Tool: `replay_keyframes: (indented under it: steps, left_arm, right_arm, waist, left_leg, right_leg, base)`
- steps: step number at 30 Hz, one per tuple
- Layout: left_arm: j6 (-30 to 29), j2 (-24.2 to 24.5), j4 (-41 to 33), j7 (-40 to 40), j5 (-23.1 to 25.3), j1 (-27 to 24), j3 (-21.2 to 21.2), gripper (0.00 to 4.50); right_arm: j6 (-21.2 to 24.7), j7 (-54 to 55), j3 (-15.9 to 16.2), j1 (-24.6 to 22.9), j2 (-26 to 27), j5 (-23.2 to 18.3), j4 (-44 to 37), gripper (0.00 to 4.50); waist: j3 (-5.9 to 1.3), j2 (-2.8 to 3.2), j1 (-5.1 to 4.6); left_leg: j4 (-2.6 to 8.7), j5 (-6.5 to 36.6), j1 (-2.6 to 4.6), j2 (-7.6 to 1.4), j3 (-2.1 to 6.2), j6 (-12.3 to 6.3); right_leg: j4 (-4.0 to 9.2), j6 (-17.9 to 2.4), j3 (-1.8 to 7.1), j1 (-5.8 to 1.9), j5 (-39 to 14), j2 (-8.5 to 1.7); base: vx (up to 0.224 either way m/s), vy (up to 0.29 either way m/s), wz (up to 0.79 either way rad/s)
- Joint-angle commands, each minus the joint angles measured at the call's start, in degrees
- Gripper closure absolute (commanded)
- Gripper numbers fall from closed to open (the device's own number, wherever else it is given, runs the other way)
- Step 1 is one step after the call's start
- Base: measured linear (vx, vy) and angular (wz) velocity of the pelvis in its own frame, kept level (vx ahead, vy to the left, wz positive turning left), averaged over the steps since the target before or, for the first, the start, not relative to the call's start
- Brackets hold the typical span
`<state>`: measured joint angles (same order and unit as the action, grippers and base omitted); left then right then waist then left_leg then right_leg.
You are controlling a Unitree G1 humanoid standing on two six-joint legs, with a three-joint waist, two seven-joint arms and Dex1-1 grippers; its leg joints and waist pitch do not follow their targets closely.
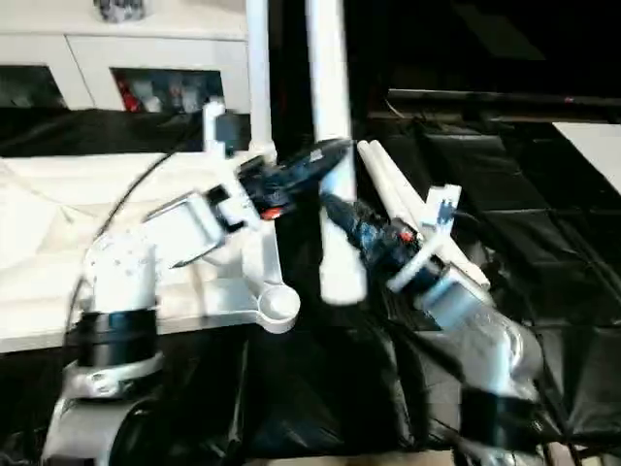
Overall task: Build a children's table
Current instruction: Pick table leg
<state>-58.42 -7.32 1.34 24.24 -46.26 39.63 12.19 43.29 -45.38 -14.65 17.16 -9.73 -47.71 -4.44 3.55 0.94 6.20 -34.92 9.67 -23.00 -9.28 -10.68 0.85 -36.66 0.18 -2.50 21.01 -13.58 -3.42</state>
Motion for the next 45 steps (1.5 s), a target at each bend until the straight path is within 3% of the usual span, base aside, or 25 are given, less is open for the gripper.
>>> replay_keyframes:
  steps: [1, 2, 6, 8, 9, 10, 11, 12, 14, 17, 18, 19, 23, 30, 31, 32, 33, 34, 37, 39, 40, 42, 44, 45]
  left_arm:
    - [-2.63, -1.12, -0.80, -0.71, -2.22, 0.67, 0.29, 0.00]
    - [-3.22, -1.47, -1.54, -1.50, -3.12, 0.24, 0.50, 0.00]
    - [-3.18, -1.76, -1.82, -5.49, -2.80, -0.81, 0.70, 0.30]
    - [-2.18, -1.80, -0.84, -9.21, -0.22, -1.04, 0.81, 0.40]
    - [-2.20, -1.83, -0.59, -9.84, 0.19, -0.95, 1.02, 0.50]
    - [-2.21, -1.84, -0.53, -9.98, 0.28, -0.93, 1.06, 0.63]
    - [1.31, -2.14, 0.30, -15.85, 6.00, -0.81, 1.28, 0.72]
    - [1.31, -2.14, 0.30, -15.85, 6.00, -0.81, 1.28, 0.78]
    - [5.26, -3.37, 0.49, -21.93, 10.69, -0.75, 1.72, 0.90]
    - [6.81, -4.17, 0.15, -25.14, 12.20, -0.70, 2.00, 1.19]
    - [7.35, -4.51, -0.04, -26.37, 12.64, -0.66, 2.17, 1.28]
    - [8.95, -5.45, -0.65, -29.62, 13.21, -0.66, 2.62, 1.36]
    - [9.83, -6.24, -1.53, -31.98, 13.64, -0.82, 2.41, 1.65]
    - [9.83, -6.24, -1.53, -31.98, 13.64, -0.82, 2.41, 1.65]
    - [9.57, -6.71, -1.67, -31.99, 13.27, -0.80, 2.22, 1.74]
    - [9.77, -7.33, -1.48, -31.53, 12.67, -0.49, 2.29, 1.89]
    - [9.98, -7.52, -1.07, -30.48, 11.94, -0.08, 2.37, 1.96]
    - [10.40, -7.17, -0.57, -29.02, 11.45, 0.47, 2.14, 2.01]
    - [11.10, -4.89, 0.33, -25.41, 10.93, 1.39, 1.20, 2.38]
    - [10.60, -2.08, 0.58, -22.10, 10.42, 2.01, -0.02, 2.47]
    - [10.62, -0.13, 0.84, -19.51, 9.47, 2.65, -0.66, 2.56]
    - [10.39, 2.10, 1.28, -16.87, 8.62, 3.56, -1.16, 2.63]
    - [10.09, 4.10, 1.95, -14.34, 8.16, 4.56, -1.57, 2.64]
    - [9.78, 5.34, 2.61, -12.48, 7.80, 5.38, -1.56, 2.64]
  right_arm:
    - [1.15, 0.79, 1.41, -1.26, 0.57, 1.34, -3.44, 2.67]
    - [1.42, 1.38, 2.32, -1.36, 0.85, 2.26, -4.22, 2.67]
    - [1.24, 2.84, 7.14, -1.75, -0.35, 5.53, -6.57, 2.67]
    - [-0.17, 4.52, 10.14, -1.28, -0.91, 8.37, -6.94, 2.67]
    - [-0.44, 4.99, 10.66, -1.20, -1.07, 8.61, -7.00, 2.67]
    - [-0.50, 5.09, 10.77, -1.19, -1.10, 8.66, -7.01, 2.67]
    - [-3.25, 10.29, 15.44, 0.39, -0.71, 16.01, -6.73, 2.67]
    - [-3.25, 10.29, 15.44, 0.39, -0.71, 16.01, -6.73, 2.67]
    - [-5.86, 14.66, 19.36, 1.83, -0.12, 22.86, -5.63, 2.67]
    - [-6.68, 16.77, 20.15, 2.46, 0.92, 24.89, -4.97, 2.67]
    - [-7.13, 17.51, 20.33, 2.74, 1.50, 25.43, -4.66, 2.67]
    - [-8.93, 19.89, 21.34, 3.51, 2.85, 27.67, -3.59, 2.67]
    - [-10.99, 22.10, 22.86, 4.03, 3.69, 30.08, -2.93, 2.67]
    - [-10.99, 22.10, 22.86, 4.03, 3.69, 30.08, -2.93, 2.67]
    - [-11.41, 22.67, 23.19, 4.29, 3.96, 30.54, -2.88, 2.67]
    - [-12.28, 23.47, 22.93, 5.13, 4.45, 30.92, -2.25, 2.67]
    - [-12.68, 23.80, 22.30, 5.89, 4.84, 30.77, -1.57, 2.67]
    - [-12.84, 23.60, 21.39, 6.65, 5.23, 30.12, -0.77, 2.32]
    - [-10.71, 20.79, 18.33, 7.52, 5.93, 25.44, 0.60, 1.95]
    - [-9.40, 16.41, 17.21, 8.01, 4.76, 22.40, 1.34, 1.77]
    - [-7.59, 13.00, 16.64, 8.52, 3.00, 20.27, 2.09, 1.64]
    - [-5.81, 8.90, 16.21, 9.18, 0.59, 18.20, 3.02, 1.50]
    - [-4.04, 5.34, 15.85, 9.99, -1.66, 16.54, 3.96, 1.43]
    - [-3.58, 2.84, 15.73, 10.78, -3.33, 16.03, 5.01, 1.30]
  waist:
    - [-3.62, -0.33, 0.15]
    - [-3.83, -0.54, 0.29]
    - [-3.94, -0.40, 0.20]
    - [-3.94, -1.05, 0.08]
    - [-4.00, -0.66, 0.14]
    - [-4.07, -0.63, 0.13]
    - [-4.08, -1.22, 0.09]
    - [-3.98, -0.90, -0.13]
    - [-3.96, -1.20, -0.11]
    - [-4.02, -1.13, -0.12]
    - [-4.06, -1.42, -0.07]
    - [-4.06, -1.20, -0.05]
    - [-4.01, -1.05, 0.01]
    - [-3.92, -1.26, -0.06]
    - [-3.95, -0.96, 0.00]
    - [-4.00, -0.19, -0.05]
    - [-4.06, -0.95, -0.21]
    - [-4.09, -1.20, -0.31]
    - [-4.03, -1.26, -0.30]
    - [-4.16, -1.25, -0.24]
    - [-4.12, -1.73, -0.35]
    - [-4.18, -1.69, 0.09]
    - [-4.24, -2.05, 0.15]
    - [-4.24, -2.67, 0.09]
  left_leg:
    - [4.31, 10.97, 1.57, -3.83, 2.04, 0.80]
    - [4.30, 8.82, 1.39, -3.87, 2.13, 0.27]
    - [4.31, 7.10, 1.41, -3.91, 2.10, -0.36]
    - [4.36, 6.42, 1.50, -4.07, 2.04, -0.39]
    - [4.33, 6.01, 1.54, -4.04, 2.04, -0.41]
    - [4.29, 5.83, 1.56, -4.06, 2.02, -0.38]
    - [4.32, 5.37, 1.51, -4.07, 1.98, -0.78]
    - [4.39, 4.69, 1.48, -4.16, 2.18, -0.16]
    - [4.46, 5.12, 1.39, -4.18, 2.18, 0.17]
    - [4.34, 5.49, 1.57, -4.01, 2.00, 0.19]
    - [4.31, 5.37, 1.60, -4.08, 1.96, -0.02]
    - [4.34, 4.81, 1.50, -4.08, 2.03, -0.15]
    - [4.34, 5.09, 1.68, -4.21, 2.02, 0.31]
    - [4.48, 6.92, 1.66, -4.05, 2.01, 0.92]
    - [4.46, 6.98, 1.70, -4.05, 2.04, 1.01]
    - [4.37, 7.01, 1.73, -4.04, 2.10, 1.35]
    - [4.42, 6.76, 1.73, -4.04, 2.06, 1.45]
    - [4.42, 6.78, 1.73, -3.99, 1.97, 1.36]
    - [4.28, 6.78, 1.74, -3.91, 1.80, 0.40]
    - [4.24, 5.55, 1.76, -4.07, 1.93, -0.20]
    - [4.22, 5.20, 1.68, -4.06, 1.77, -0.47]
    - [4.00, 4.84, 1.78, -3.87, 1.61, -1.05]
    - [3.98, 3.80, 1.71, -3.97, 1.70, -1.47]
    - [3.89, 2.98, 1.56, -3.89, 1.59, -1.84]
  right_leg:
    - [5.79, -11.18, 2.86, -1.73, -10.26, -5.57]
    - [5.47, -11.20, 2.73, -1.79, -8.46, -5.51]
    - [5.31, -11.31, 2.61, -1.72, -5.11, -5.21]
    - [5.23, -11.07, 2.62, -1.80, -3.55, -5.16]
    - [5.16, -10.88, 2.63, -1.71, -3.30, -5.25]
    - [5.15, -10.90, 2.62, -1.74, -2.93, -5.30]
    - [5.14, -10.93, 2.61, -1.85, -1.96, -5.25]
    - [5.06, -10.31, 2.55, -1.64, -1.24, -4.99]
    - [5.06, -9.72, 2.64, -1.78, -1.65, -5.30]
    - [5.02, -9.59, 2.78, -1.82, -1.10, -5.32]
    - [4.97, -9.75, 2.81, -1.80, -0.53, -5.35]
    - [4.76, -10.15, 2.71, -1.67, 0.77, -5.25]
    - [4.59, -10.26, 2.72, -1.54, 1.74, -5.20]
    - [4.73, -9.45, 2.80, -1.70, 0.40, -5.14]
    - [4.70, -9.47, 2.80, -1.66, 0.35, -5.19]
    - [4.63, -9.52, 2.84, -1.53, 0.61, -5.18]
    - [4.65, -9.65, 2.80, -1.66, 1.29, -5.11]
    - [4.64, -9.92, 2.79, -1.67, 1.47, -5.05]
    - [4.68, -10.34, 2.90, -1.70, 1.01, -5.24]
    - [4.34, -10.21, 2.74, -1.80, 3.41, -5.04]
    - [4.35, -10.31, 2.76, -1.83, 3.87, -4.98]
    - [4.35, -10.53, 2.80, -1.91, 3.29, -5.18]
    - [4.10, -11.23, 2.65, -2.08, 4.04, -5.21]
    - [3.96, -11.62, 2.61, -2.17, 4.40, -5.25]
  base:
    - [0.000, 0.000, 0.00]
    - [0.000, 0.000, 0.00]
    - [0.000, 0.000, 0.00]
    - [0.000, 0.000, 0.00]
    - [0.000, 0.000, 0.00]
    - [0.000, 0.000, 0.00]
    - [0.000, 0.000, 0.00]
    - [0.000, 0.000, 0.00]
    - [0.000, 0.000, 0.00]
    - [0.000, 0.000, 0.00]
    - [0.000, 0.000, 0.00]
    - [0.000, 0.000, 0.00]
    - [0.000, 0.000, 0.00]
    - [0.000, 0.000, 0.00]
    - [0.000, 0.000, 0.00]
    - [0.000, 0.000, 0.00]
    - [0.000, 0.000, 0.00]
    - [0.000, 0.000, 0.00]
    - [0.000, 0.000, 0.00]
    - [0.000, 0.000, 0.00]
    - [0.000, 0.000, 0.00]
    - [0.000, 0.000, 0.00]
    - [0.000, 0.000, 0.00]
    - [0.000, 0.000, 0.00]
